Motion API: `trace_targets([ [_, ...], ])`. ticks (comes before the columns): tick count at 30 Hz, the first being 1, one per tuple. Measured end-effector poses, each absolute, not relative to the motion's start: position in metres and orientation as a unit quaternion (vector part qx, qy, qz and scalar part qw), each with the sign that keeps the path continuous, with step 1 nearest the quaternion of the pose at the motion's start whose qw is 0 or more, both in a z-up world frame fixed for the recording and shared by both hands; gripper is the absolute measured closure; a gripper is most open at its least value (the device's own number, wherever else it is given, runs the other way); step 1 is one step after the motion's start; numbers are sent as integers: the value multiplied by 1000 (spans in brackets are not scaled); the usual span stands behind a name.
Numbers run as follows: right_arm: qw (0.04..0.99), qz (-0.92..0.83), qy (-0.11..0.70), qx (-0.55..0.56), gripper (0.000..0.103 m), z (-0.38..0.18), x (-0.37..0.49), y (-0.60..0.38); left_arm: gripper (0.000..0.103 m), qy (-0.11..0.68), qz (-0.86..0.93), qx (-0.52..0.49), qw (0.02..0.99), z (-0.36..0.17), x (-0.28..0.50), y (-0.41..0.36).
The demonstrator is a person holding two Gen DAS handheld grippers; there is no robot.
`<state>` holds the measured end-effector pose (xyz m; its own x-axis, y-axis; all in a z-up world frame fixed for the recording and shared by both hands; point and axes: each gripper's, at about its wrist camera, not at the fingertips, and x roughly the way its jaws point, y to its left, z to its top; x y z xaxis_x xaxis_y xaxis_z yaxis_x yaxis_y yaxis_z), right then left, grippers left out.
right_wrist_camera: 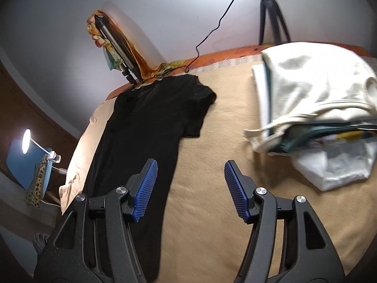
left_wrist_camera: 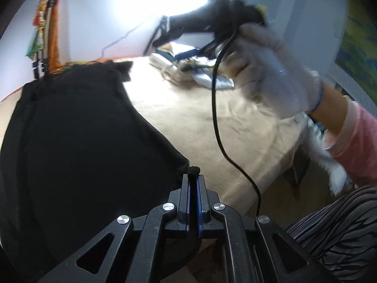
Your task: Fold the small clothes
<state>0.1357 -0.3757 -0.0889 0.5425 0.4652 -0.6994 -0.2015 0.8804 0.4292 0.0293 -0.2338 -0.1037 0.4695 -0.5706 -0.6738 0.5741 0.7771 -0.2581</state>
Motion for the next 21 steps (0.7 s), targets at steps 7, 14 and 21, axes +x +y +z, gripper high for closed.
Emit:
trace_targets([
  [7, 848, 170, 473, 168, 41, -124, 207, -337, 102, 373, -321, -11, 870, -90, 29, -217],
  [14, 847, 123, 475, 206, 41, -147, 261, -332, 102, 389, -323, -31, 862, -100, 32, -207],
  [21, 844, 125, 496, 162, 97, -155, 283, -302, 102, 394, -323, -52, 859, -108, 31, -201],
])
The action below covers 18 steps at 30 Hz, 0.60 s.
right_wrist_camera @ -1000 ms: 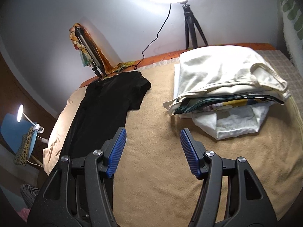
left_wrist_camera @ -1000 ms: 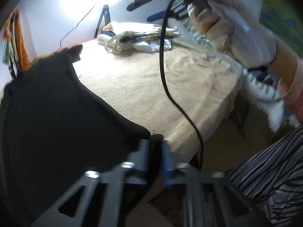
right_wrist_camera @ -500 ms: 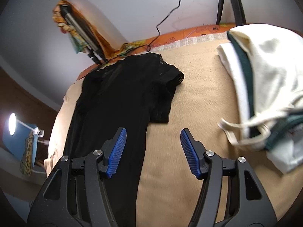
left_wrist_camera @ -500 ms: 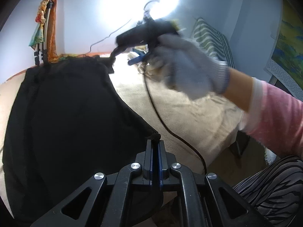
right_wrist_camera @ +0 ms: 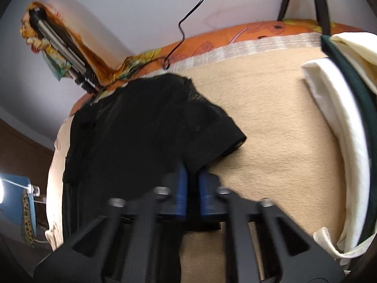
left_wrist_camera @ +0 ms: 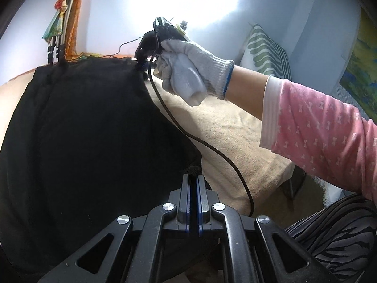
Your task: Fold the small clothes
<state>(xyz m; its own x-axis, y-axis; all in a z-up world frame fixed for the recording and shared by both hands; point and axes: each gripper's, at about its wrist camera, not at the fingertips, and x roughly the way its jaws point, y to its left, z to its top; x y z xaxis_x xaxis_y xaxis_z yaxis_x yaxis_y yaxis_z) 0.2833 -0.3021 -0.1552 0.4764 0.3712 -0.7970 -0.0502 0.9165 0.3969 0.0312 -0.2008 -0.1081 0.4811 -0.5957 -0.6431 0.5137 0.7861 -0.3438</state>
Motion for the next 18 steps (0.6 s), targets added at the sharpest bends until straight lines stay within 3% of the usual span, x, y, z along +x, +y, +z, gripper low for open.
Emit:
trace_targets([
  [18, 873, 98, 476, -41, 99, -80, 290, -175, 102, 382, -248, -177, 872, -108, 16, -109],
])
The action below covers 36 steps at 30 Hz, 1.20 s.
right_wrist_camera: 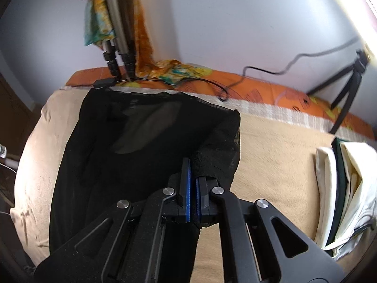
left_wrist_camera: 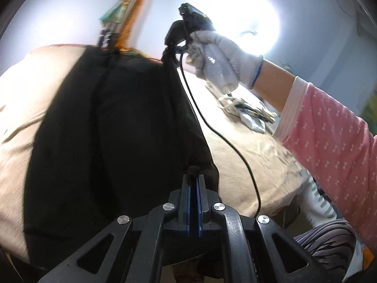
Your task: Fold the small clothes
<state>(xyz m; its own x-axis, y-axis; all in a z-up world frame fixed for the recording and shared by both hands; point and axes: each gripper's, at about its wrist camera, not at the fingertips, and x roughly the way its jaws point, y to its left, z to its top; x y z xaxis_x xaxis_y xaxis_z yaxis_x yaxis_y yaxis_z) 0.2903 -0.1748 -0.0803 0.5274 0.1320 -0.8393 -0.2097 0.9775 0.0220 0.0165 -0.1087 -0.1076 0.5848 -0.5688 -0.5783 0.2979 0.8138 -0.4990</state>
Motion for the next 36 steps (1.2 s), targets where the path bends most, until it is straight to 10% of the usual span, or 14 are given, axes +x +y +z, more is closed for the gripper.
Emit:
trace_targets([
  [16, 845, 149, 506, -95, 98, -122, 308, -68, 102, 389, -195, -186, 881, -127, -7, -66],
  [21, 845, 193, 496, -57, 48, -106, 291, -77, 101, 391, -202, -171, 882, -125, -11, -68],
  [36, 858, 143, 481, 109, 49, -70, 268, -209, 74, 370, -190, -113, 902, -75, -29, -33],
])
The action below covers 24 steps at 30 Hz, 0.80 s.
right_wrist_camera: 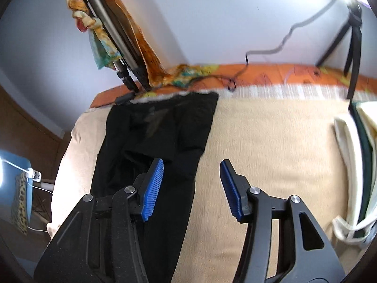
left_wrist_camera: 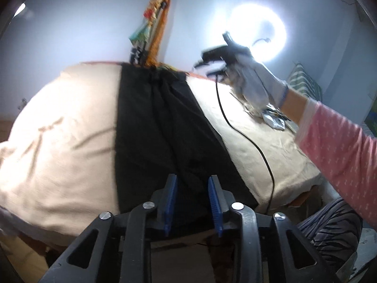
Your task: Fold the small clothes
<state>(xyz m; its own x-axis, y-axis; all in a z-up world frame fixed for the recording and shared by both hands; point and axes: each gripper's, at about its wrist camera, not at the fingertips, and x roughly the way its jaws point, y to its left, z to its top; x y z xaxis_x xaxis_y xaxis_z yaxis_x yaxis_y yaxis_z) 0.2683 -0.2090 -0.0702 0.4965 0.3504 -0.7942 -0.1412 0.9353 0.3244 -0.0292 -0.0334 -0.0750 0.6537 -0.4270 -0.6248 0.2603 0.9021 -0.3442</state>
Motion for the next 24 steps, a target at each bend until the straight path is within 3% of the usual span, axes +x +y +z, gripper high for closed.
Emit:
trace_targets([
  [12, 803, 230, 541, 97, 49, -95, 102, -210, 65, 465, -176, -116, 860, -100, 11, 23],
  [20, 752, 277, 589, 103, 49, -127, -5, -191, 66, 506, -199, -178, 820, -131, 14, 28],
  [24, 735, 275, 609, 117, 49, -149, -25, -188, 72, 505, -207, -190, 816, -128, 6, 29],
])
